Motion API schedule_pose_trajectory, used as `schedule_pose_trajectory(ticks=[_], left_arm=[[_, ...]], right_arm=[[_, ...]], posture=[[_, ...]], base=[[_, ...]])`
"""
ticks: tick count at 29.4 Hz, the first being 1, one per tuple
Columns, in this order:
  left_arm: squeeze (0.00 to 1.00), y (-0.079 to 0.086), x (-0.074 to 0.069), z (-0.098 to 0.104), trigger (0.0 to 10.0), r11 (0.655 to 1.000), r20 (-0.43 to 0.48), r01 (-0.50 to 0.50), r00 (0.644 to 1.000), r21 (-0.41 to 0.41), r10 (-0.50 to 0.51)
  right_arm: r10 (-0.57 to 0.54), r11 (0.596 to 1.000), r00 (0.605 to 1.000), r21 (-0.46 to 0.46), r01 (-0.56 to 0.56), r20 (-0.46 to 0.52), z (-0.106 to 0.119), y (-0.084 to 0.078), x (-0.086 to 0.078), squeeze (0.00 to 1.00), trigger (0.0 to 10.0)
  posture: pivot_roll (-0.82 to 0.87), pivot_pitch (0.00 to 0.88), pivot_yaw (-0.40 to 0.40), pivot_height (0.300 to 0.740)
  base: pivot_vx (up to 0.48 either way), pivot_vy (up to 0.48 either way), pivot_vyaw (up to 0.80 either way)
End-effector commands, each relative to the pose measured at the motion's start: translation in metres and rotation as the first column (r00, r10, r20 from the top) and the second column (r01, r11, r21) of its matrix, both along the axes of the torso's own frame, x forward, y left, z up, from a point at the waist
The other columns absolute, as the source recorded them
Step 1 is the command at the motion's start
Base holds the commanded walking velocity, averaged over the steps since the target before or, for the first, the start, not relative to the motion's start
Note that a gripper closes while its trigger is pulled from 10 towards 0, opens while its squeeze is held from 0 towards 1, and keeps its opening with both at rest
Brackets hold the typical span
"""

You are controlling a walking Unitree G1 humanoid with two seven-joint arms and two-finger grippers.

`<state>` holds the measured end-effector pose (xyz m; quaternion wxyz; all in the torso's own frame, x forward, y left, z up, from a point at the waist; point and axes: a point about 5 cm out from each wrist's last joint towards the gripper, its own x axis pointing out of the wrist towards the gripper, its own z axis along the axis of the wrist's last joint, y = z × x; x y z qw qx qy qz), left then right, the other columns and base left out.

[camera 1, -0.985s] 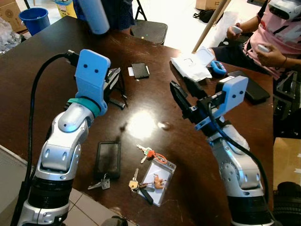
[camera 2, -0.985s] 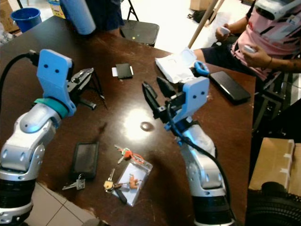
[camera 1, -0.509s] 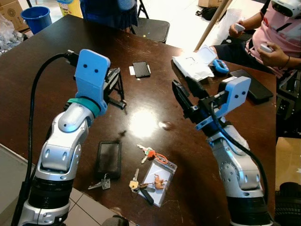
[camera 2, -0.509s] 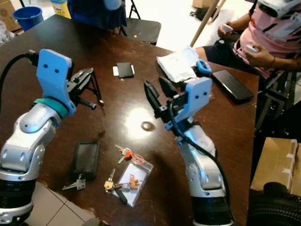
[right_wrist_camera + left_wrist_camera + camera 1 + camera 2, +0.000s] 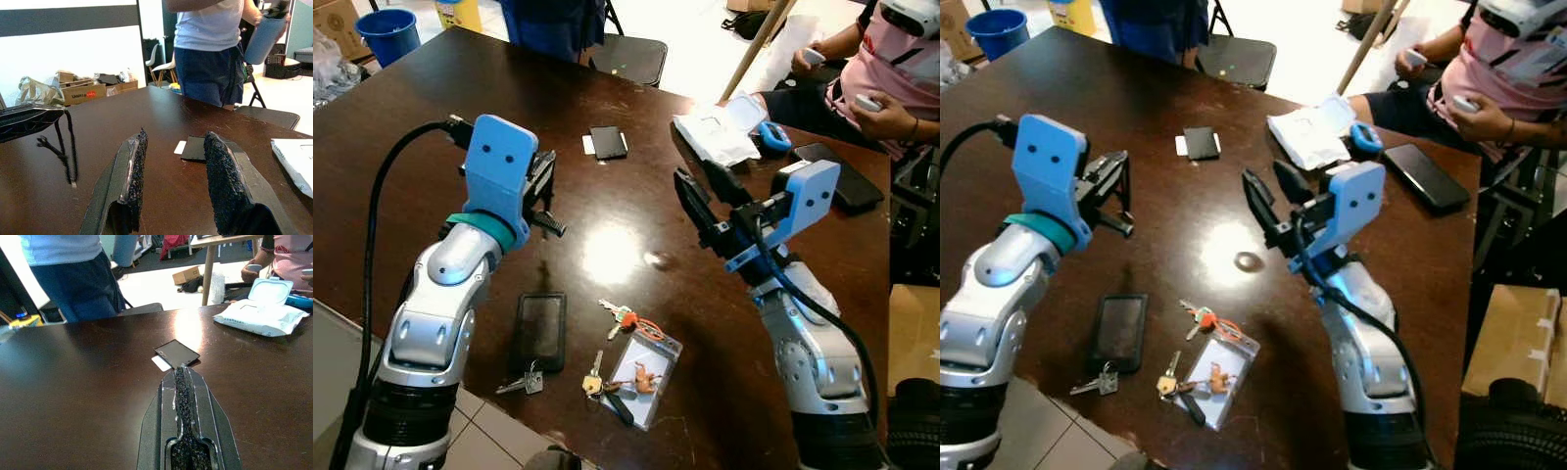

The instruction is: Hang keys on a hook

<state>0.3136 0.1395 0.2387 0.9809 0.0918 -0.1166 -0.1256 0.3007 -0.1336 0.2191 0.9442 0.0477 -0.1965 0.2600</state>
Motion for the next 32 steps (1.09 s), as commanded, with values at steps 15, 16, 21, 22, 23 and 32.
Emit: schedule_pose_trajectory(ticks=[15, 16, 21, 22, 23, 32], left_arm=[[0.00, -0.045, -0.004, -0.004, 10.0, 0.937, -0.135, 0.322, 0.931, -0.136, -0.340], [0.00, -0.056, -0.008, 0.001, 10.0, 0.889, -0.134, 0.423, 0.884, -0.177, -0.448], [0.00, -0.073, -0.010, 0.014, 10.0, 0.825, -0.092, 0.525, 0.829, -0.207, -0.551], [0.00, -0.073, -0.010, 0.014, 10.0, 0.825, -0.092, 0.525, 0.829, -0.207, -0.551], [0.00, -0.077, -0.007, 0.024, 10.0, 0.826, -0.055, 0.526, 0.836, -0.205, -0.546], [0.00, -0.079, -0.004, 0.051, 10.0, 0.823, 0.023, 0.536, 0.840, -0.185, -0.542]], right_arm=[[0.117, 0.991, 0.992, -0.064, -0.114, 0.039, 0.012, 0.002, -0.004, 0.00, 10.0], [0.141, 0.987, 0.990, -0.078, -0.139, 0.015, 0.008, -0.001, -0.003, 0.00, 10.0], [0.237, 0.965, 0.970, -0.103, -0.242, -0.052, -0.005, 0.000, -0.004, 0.00, 10.0], [0.237, 0.965, 0.970, -0.103, -0.242, -0.052, -0.005, 0.000, -0.004, 0.00, 10.0], [0.276, 0.953, 0.957, -0.108, -0.285, -0.088, -0.014, 0.005, -0.005, 0.00, 10.0], [0.389, 0.909, 0.908, -0.095, -0.406, -0.154, -0.028, 0.021, -0.009, 0.00, 10.0]], posture=[[0.01, 0.089, 0.058, 0.740], [0.00, 0.086, 0.064, 0.740], [0.01, 0.082, 0.064, 0.740], [0.01, 0.082, 0.064, 0.740], [0.02, 0.083, 0.055, 0.740], [0.02, 0.085, 0.055, 0.740]], base=[[0.000, 0.000, 0.00], [0.000, 0.000, 0.00], [0.000, 0.000, 0.00], [0.000, 0.000, 0.00], [0.000, 0.000, 0.00], [0.000, 0.000, 0.00]])
